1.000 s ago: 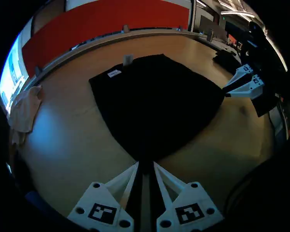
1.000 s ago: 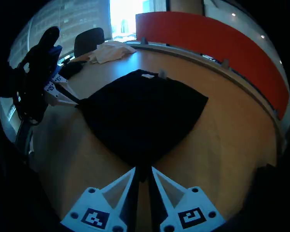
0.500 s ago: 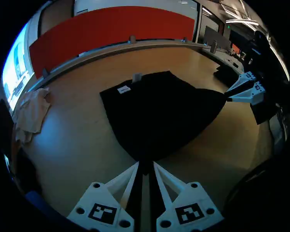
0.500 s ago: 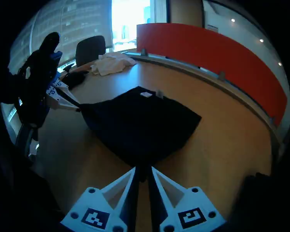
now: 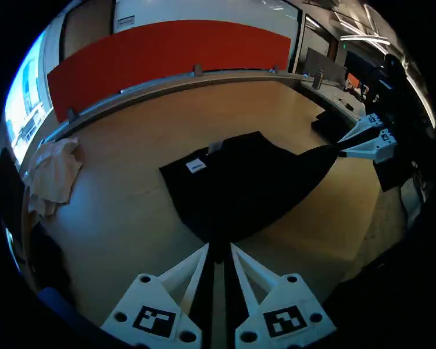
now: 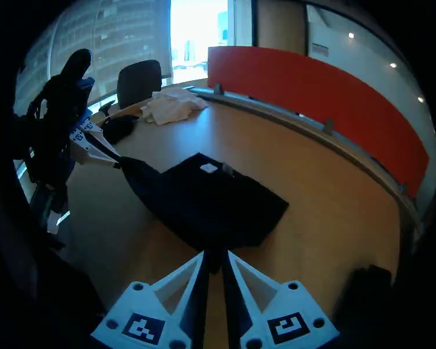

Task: Fold towel

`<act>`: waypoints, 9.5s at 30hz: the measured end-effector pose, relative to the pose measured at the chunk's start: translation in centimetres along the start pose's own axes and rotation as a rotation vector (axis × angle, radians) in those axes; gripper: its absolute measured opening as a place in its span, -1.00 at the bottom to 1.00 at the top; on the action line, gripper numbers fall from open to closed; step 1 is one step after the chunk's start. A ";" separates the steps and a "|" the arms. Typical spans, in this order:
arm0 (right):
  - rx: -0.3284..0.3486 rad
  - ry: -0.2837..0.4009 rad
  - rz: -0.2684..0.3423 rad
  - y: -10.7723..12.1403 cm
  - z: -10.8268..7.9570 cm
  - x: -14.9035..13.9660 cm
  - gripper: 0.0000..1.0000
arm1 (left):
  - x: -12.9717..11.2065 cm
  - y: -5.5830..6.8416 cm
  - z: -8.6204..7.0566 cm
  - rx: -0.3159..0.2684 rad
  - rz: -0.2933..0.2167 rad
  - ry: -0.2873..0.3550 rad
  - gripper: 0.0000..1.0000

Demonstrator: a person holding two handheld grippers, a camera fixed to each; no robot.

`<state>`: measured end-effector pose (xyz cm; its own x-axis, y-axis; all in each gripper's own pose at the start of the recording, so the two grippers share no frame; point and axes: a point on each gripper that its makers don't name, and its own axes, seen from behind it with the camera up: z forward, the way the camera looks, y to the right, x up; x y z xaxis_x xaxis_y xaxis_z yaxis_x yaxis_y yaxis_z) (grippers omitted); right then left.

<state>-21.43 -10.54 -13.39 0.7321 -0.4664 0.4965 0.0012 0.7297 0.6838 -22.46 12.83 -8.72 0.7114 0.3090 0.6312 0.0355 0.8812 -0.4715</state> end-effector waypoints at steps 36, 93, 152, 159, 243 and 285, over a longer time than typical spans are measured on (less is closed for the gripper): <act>0.003 -0.019 -0.029 2.1 1.1 2.1 -0.72 | 2.5 -1.7 1.4 0.030 -0.006 -0.011 -0.80; -0.162 -0.174 0.079 10.9 12.9 -0.9 -0.01 | 3.5 -9.6 14.1 0.184 0.002 -0.100 -0.14; -0.204 -0.089 0.106 9.0 8.3 -1.8 0.95 | 1.6 -8.6 9.0 0.210 -0.091 -0.034 0.83; -0.203 -0.082 0.121 7.6 6.8 -3.0 0.95 | -0.1 -7.9 7.8 0.220 -0.120 -0.033 0.84; 0.004 -0.217 -0.061 5.3 8.8 -6.6 -0.89 | -8.0 -10.7 0.0 0.385 -0.321 0.025 0.83; 0.021 0.045 -0.338 3.4 9.3 12.4 -0.89 | -8.1 -11.5 -1.6 0.418 -0.354 0.051 0.84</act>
<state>-18.66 -18.46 0.07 0.7221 -0.6572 0.2160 0.2353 0.5270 0.8167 -27.54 -0.34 -9.40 0.7399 -0.0409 0.6715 0.0047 0.9984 0.0556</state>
